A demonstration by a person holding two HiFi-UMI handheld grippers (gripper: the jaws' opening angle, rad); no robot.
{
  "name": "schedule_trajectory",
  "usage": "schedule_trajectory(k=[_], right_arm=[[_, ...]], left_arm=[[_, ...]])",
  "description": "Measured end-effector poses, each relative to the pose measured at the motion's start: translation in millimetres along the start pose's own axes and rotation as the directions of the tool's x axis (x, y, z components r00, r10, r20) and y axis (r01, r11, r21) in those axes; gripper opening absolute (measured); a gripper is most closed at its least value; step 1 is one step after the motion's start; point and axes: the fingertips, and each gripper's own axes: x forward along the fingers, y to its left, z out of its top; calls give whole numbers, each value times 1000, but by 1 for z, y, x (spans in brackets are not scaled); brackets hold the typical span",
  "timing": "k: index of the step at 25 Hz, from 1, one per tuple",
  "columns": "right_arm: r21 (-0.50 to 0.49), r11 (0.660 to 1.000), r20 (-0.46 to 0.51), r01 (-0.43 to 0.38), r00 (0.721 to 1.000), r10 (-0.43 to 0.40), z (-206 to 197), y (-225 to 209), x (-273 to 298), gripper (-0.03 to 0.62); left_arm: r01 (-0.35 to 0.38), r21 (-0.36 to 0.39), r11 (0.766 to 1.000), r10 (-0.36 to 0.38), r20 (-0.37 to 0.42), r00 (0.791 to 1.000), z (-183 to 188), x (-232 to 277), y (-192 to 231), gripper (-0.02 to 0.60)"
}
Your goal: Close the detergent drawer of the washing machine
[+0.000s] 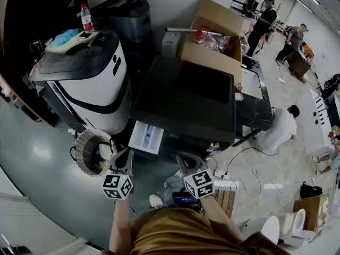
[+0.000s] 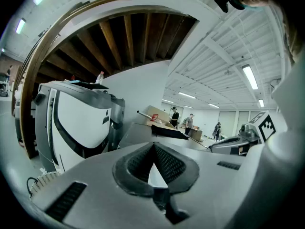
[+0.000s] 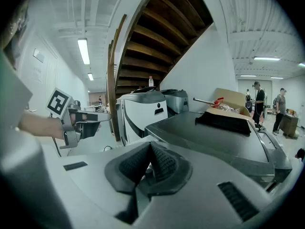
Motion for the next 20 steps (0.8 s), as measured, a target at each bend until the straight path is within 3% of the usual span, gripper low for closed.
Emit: schedule_trajectory(k=[20], right_arm=[[28,999,1,-25,1000,25,0,3,8,12]], left_arm=[[-29,-32,999,28,-22,999,-12,-5,16,23]])
